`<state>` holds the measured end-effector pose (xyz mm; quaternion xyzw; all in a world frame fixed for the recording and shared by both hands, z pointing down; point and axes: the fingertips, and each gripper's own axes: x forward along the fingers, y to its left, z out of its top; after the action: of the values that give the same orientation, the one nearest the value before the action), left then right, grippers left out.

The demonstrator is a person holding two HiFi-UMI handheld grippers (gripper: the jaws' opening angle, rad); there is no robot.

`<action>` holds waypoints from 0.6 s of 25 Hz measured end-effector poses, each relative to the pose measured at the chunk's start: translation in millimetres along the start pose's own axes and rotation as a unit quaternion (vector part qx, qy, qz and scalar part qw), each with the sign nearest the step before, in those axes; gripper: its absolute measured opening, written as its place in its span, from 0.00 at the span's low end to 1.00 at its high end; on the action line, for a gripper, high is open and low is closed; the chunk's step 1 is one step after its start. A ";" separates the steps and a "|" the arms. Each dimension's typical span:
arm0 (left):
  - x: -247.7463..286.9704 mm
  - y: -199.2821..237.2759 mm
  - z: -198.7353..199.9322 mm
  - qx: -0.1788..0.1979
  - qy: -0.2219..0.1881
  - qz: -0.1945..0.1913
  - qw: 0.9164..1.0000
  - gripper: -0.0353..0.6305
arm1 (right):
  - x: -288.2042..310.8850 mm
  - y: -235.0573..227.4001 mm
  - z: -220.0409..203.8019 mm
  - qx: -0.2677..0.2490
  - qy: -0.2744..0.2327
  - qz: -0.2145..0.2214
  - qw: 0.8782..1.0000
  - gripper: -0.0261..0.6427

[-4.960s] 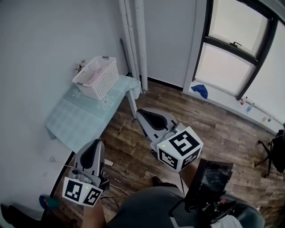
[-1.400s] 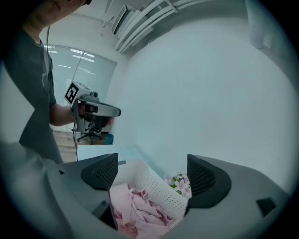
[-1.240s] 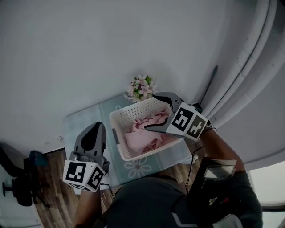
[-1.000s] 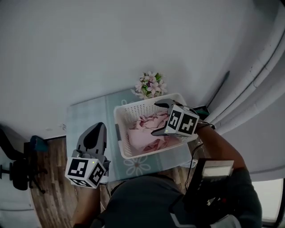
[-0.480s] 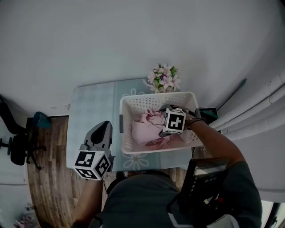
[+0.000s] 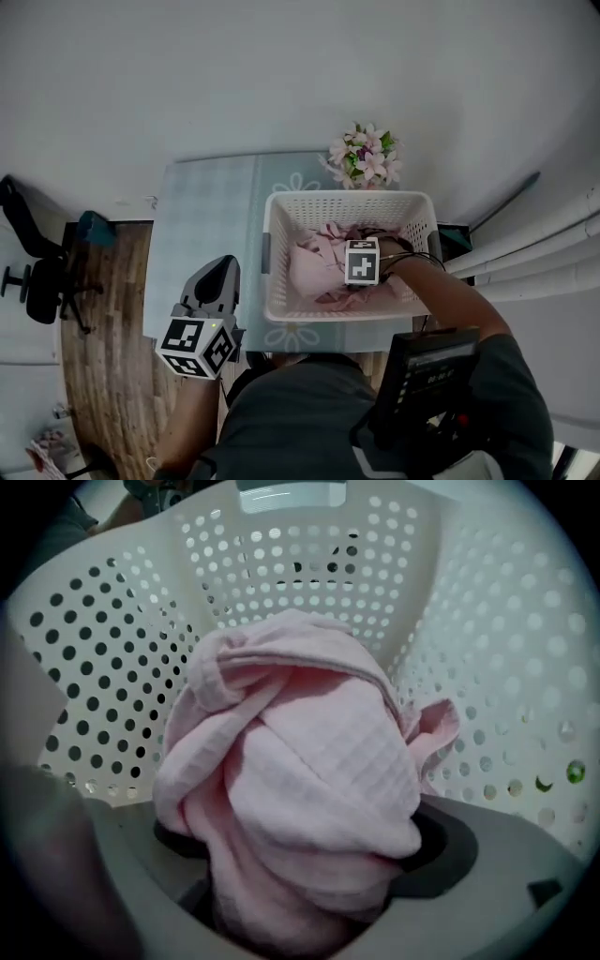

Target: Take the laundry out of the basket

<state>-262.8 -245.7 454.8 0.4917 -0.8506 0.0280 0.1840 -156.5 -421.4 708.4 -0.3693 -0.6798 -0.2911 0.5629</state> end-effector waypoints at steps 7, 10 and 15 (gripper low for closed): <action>-3.1 10.3 -7.2 -0.006 0.009 0.007 1.000 0.07 | 15.1 -2.4 1.3 -0.001 0.011 -0.005 1.000 0.80; -2.9 12.4 -9.2 -0.008 0.013 0.005 1.000 0.07 | 18.5 -4.6 1.6 0.008 0.015 -0.017 1.000 0.80; -1.4 13.3 -8.6 -0.006 0.014 -0.004 1.000 0.07 | 18.1 -5.9 4.1 0.027 0.009 -0.032 0.999 0.76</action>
<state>-271.0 -235.8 464.0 0.4934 -0.8462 0.0292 0.1990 -165.4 -418.2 725.5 -0.3296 -0.6937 -0.2941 0.5689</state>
